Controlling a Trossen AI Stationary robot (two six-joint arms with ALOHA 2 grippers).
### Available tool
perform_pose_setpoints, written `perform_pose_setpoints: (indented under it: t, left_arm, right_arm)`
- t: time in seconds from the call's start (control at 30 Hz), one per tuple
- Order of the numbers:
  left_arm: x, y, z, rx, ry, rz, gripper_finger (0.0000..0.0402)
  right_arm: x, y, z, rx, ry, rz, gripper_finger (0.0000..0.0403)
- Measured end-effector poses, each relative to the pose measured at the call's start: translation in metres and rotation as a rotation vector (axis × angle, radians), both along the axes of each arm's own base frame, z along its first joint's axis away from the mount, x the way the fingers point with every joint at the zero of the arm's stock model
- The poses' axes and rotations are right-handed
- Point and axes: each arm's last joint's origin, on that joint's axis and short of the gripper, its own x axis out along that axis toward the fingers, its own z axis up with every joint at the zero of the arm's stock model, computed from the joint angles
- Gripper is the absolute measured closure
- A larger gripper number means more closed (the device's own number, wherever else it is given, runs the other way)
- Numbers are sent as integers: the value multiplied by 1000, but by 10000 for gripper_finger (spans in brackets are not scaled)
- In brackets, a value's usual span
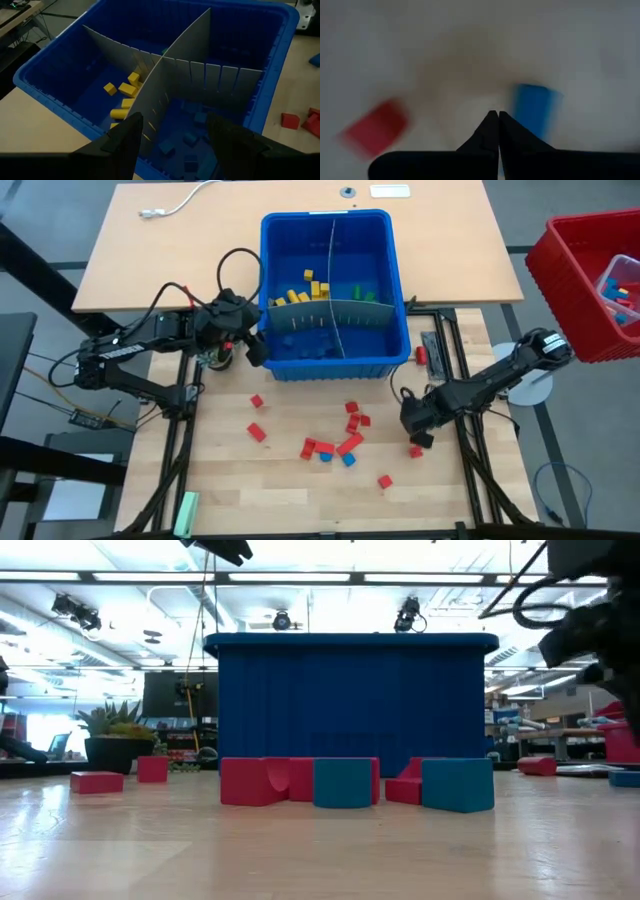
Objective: Sort blocks
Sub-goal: Put the blue block with the other blue blocks into the blue bin
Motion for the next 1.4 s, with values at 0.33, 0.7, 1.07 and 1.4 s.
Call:
perform_pose_setpoints:
  t: [0.33, 0.7, 1.07, 1.4]
  left_arm:
    - [6, 1, -3, -2, 13, 1, 169]
    - [8, 1, -7, -7, 46, 0, 169]
    - [8, 1, -7, -7, 47, 1, 169]
    - [8, 0, -8, -21, 48, -17, 169]
  right_arm:
    - [-20, -22, -22, -113, 107, -275, 403]
    - [7, -1, -23, 121, -156, -178, 403]
    - [30, 6, -14, 243, -384, -73, 361]
    - [32, 36, -6, 143, -596, 124, 172]
